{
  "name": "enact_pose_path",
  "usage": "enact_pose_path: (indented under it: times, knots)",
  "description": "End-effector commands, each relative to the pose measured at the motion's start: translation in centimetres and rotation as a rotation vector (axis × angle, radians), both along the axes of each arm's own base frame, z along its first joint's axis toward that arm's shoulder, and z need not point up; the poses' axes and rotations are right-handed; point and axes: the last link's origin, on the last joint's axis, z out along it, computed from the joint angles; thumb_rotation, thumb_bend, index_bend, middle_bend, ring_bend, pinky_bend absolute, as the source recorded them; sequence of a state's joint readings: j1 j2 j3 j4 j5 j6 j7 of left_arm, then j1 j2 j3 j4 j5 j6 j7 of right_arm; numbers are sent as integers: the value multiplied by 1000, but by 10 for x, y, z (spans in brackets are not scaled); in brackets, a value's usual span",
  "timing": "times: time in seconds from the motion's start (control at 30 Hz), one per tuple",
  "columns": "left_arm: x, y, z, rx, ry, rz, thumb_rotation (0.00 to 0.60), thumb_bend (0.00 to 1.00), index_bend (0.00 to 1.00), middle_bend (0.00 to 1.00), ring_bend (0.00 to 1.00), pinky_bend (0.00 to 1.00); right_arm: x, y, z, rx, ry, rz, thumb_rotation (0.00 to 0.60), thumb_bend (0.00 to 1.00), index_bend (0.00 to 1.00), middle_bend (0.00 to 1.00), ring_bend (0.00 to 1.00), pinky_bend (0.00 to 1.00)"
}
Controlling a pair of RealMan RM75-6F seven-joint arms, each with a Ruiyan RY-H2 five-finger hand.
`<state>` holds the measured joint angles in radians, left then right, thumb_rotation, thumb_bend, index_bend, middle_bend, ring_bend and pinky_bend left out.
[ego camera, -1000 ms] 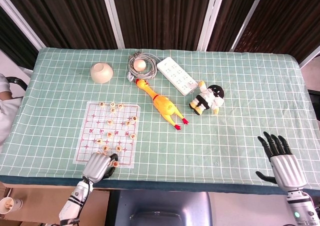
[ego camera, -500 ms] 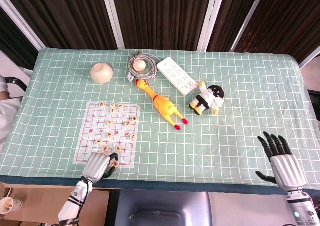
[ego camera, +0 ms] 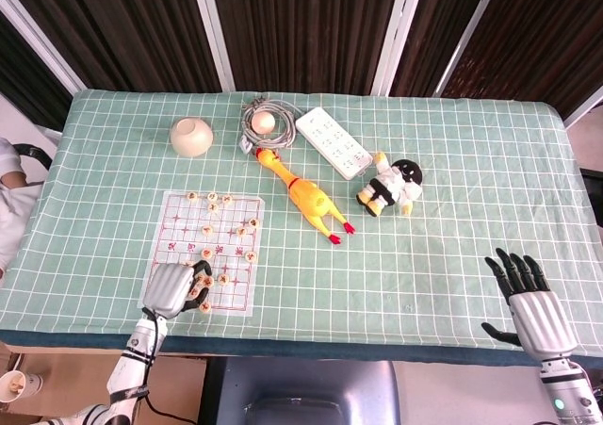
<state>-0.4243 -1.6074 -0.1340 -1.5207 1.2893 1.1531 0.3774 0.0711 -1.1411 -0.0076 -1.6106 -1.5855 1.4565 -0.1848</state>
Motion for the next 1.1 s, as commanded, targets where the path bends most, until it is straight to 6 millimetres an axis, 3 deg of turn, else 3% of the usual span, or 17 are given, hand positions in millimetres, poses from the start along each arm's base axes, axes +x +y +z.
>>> enact_pose_path:
  times: [0.03, 0.73, 1.1]
  knots:
    - [-3, 7, 0, 1, 10, 14, 600, 340, 515, 1000, 1000, 1000, 0, 0, 0, 1, 1, -3, 600, 111, 0, 0, 0, 0]
    - [-18, 19, -4, -3, 48, 62, 600, 341, 509, 1000, 1000, 1000, 1, 2, 0, 1, 1, 7, 600, 111, 0, 0, 0, 0]
    - [-23, 17, -4, -5, 71, 67, 600, 345, 430, 1000, 1000, 1000, 1, 2, 0, 0, 0, 6, 600, 111, 0, 0, 0, 0]
